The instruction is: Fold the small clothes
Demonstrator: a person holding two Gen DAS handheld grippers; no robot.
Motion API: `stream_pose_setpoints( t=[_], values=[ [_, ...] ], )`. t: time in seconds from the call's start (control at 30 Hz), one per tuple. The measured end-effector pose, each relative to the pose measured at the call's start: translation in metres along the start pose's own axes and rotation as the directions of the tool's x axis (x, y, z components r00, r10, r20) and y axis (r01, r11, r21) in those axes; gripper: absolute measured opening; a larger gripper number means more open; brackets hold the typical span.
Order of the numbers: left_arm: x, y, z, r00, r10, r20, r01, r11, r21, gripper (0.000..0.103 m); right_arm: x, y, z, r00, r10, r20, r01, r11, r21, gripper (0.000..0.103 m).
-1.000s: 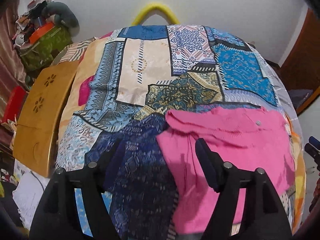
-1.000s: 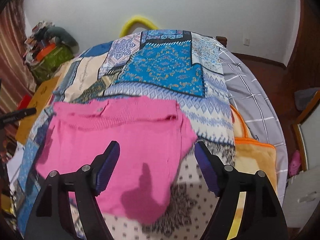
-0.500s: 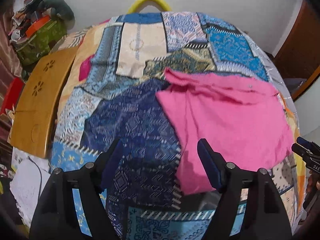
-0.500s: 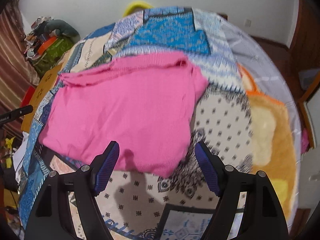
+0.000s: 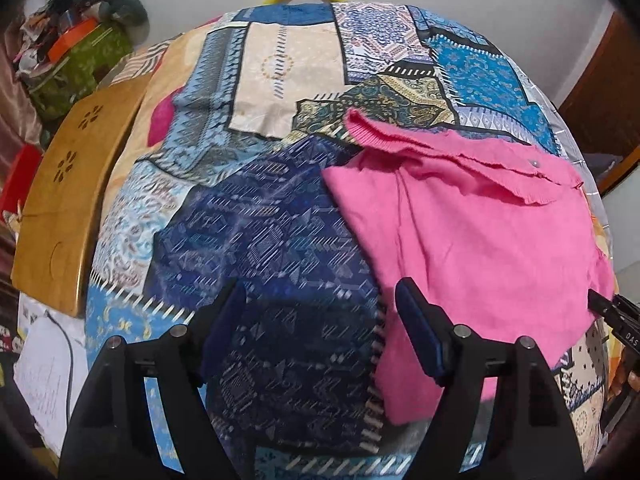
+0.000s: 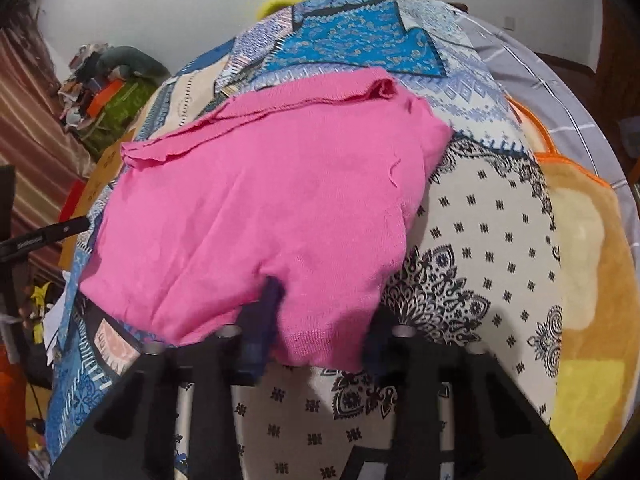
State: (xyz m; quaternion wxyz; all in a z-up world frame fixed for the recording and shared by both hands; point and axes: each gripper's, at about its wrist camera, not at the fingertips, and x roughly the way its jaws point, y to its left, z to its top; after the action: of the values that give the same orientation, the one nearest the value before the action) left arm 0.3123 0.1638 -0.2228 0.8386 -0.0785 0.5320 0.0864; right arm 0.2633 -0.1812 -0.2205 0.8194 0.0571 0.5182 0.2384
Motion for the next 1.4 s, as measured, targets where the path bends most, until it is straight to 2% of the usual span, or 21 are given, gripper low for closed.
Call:
stream_pose_setpoints(
  t=[0.03,0.1,0.2,0.3,0.43,0.57,0.7,0.73,0.8,0.83,0.9,1.0,1.03,1.07,1.17,1.27,1.4],
  values=[
    [0.002,-0.002,0.002,1.000,0.000,0.001,0.000,1.000,0.006,0.077,-0.001,0.000,0.001,1.000,0.007,0.002,-0.007,1.000,-0.010,0.013],
    [0.009,-0.008,0.010,1.000,0.002,0.000,-0.002,1.000,0.026,0.077,-0.002,0.001,0.001,1.000,-0.007,0.003,0.007,0.999,-0.048,0.012],
    [0.020,-0.012,0.020,1.000,0.001,-0.007,-0.001,0.999,0.034,0.077,-0.003,0.001,0.002,0.999,-0.034,0.007,0.034,0.994,-0.103,0.011],
    [0.028,-0.014,0.032,0.999,-0.032,-0.005,0.032,0.999,0.019,0.077,-0.004,-0.006,0.008,0.998,-0.063,0.014,0.064,0.990,-0.128,0.011],
    [0.036,-0.022,0.042,0.997,-0.076,0.007,0.076,0.997,0.029,0.077,-0.003,-0.023,0.020,0.995,-0.099,0.028,0.102,0.989,-0.111,0.011],
    [0.050,-0.035,0.048,0.994,-0.103,-0.029,0.104,0.993,0.052,0.077,-0.001,-0.036,0.033,0.988,-0.149,0.049,0.153,0.983,-0.099,0.011],
    [0.055,-0.047,0.053,0.991,-0.137,-0.008,0.137,0.989,0.057,0.076,0.005,-0.041,0.046,0.976,-0.208,0.066,0.214,0.972,-0.094,0.011],
    [0.057,-0.050,0.054,0.990,-0.138,0.000,0.138,0.988,0.063,0.073,0.007,-0.042,0.048,0.975,-0.214,0.061,0.219,0.971,-0.094,0.011],
    [0.058,-0.054,0.056,0.990,-0.142,0.014,0.141,0.988,0.069,0.054,0.010,-0.042,0.051,0.975,-0.217,0.056,0.222,0.971,-0.095,0.012],
    [0.057,-0.058,0.056,0.989,-0.142,0.026,0.140,0.987,0.078,0.047,0.009,-0.041,0.051,0.975,-0.213,0.056,0.217,0.971,-0.094,0.015],
    [0.054,-0.066,0.055,0.989,-0.146,0.033,0.141,0.983,0.120,0.024,0.003,-0.038,0.048,0.977,-0.205,0.062,0.210,0.973,-0.096,0.015],
    [0.050,-0.073,0.047,0.991,-0.126,0.042,0.117,0.979,0.167,0.009,-0.007,-0.034,0.040,0.979,-0.193,0.060,0.199,0.974,-0.110,0.033],
    [0.048,-0.072,0.044,0.991,-0.126,0.040,0.118,0.979,0.165,0.009,-0.009,-0.032,0.039,0.979,-0.192,0.061,0.198,0.973,-0.115,0.040],
    [0.047,-0.071,0.042,0.991,-0.125,0.041,0.117,0.980,0.160,0.009,-0.015,-0.030,0.036,0.979,-0.191,0.064,0.198,0.972,-0.125,0.043],
    [0.039,-0.064,0.032,0.991,-0.122,0.046,0.114,0.983,0.147,0.008,-0.028,-0.022,0.028,0.981,-0.182,0.067,0.190,0.971,-0.144,0.047],
    [0.032,-0.057,0.019,0.993,-0.114,0.033,0.109,0.985,0.134,0.008,-0.038,-0.014,0.020,0.988,-0.140,0.062,0.148,0.979,-0.142,0.049],
    [0.021,-0.050,-0.007,0.995,-0.100,0.006,0.098,0.986,0.137,0.008,-0.041,0.004,0.008,0.998,-0.056,0.010,0.057,0.990,-0.129,0.049]
  ],
)
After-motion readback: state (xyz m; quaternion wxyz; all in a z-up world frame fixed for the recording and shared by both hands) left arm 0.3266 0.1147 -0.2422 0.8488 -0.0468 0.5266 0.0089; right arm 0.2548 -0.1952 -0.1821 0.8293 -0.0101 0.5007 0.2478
